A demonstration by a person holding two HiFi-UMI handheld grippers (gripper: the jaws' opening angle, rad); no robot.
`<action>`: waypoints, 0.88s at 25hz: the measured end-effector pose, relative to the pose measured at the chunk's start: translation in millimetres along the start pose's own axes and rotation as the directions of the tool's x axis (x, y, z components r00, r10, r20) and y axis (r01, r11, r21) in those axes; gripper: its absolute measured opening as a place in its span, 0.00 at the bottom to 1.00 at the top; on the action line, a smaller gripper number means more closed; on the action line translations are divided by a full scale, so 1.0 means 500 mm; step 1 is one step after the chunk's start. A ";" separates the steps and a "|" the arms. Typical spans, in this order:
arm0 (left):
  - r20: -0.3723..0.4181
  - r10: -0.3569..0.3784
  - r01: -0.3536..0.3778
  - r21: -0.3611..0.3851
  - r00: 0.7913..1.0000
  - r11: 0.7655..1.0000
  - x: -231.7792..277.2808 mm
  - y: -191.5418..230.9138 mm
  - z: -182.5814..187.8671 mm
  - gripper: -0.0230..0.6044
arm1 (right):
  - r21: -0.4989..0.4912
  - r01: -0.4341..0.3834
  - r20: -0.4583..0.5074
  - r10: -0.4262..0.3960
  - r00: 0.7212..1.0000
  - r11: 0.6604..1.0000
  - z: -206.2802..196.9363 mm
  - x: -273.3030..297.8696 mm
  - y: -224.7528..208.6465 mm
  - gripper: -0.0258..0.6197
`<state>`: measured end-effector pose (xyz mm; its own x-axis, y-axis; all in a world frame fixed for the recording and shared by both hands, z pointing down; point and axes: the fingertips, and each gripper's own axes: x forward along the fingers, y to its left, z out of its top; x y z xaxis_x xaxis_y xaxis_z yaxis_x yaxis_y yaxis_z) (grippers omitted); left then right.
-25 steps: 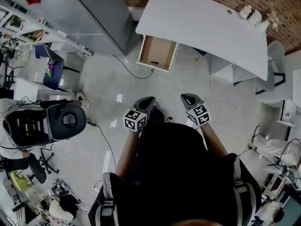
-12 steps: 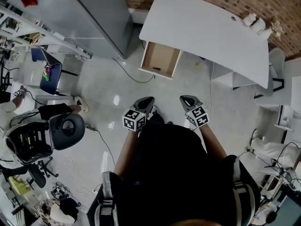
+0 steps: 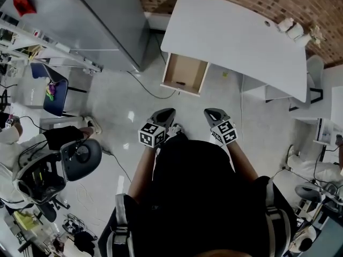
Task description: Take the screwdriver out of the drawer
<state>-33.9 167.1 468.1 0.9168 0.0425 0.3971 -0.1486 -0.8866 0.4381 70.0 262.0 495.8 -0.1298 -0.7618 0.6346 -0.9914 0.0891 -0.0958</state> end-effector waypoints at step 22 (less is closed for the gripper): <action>0.012 0.082 -0.081 -0.060 0.997 0.995 -0.040 0.094 0.025 0.08 | -0.057 -0.043 -0.043 0.041 0.998 0.997 0.055 0.086 -0.046 0.13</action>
<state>-54.4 118.8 470.8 0.9059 -0.0357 0.4221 -0.2445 -0.8577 0.4523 87.8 209.7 504.2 -0.1706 -0.7294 0.6625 -0.9842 0.1586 -0.0788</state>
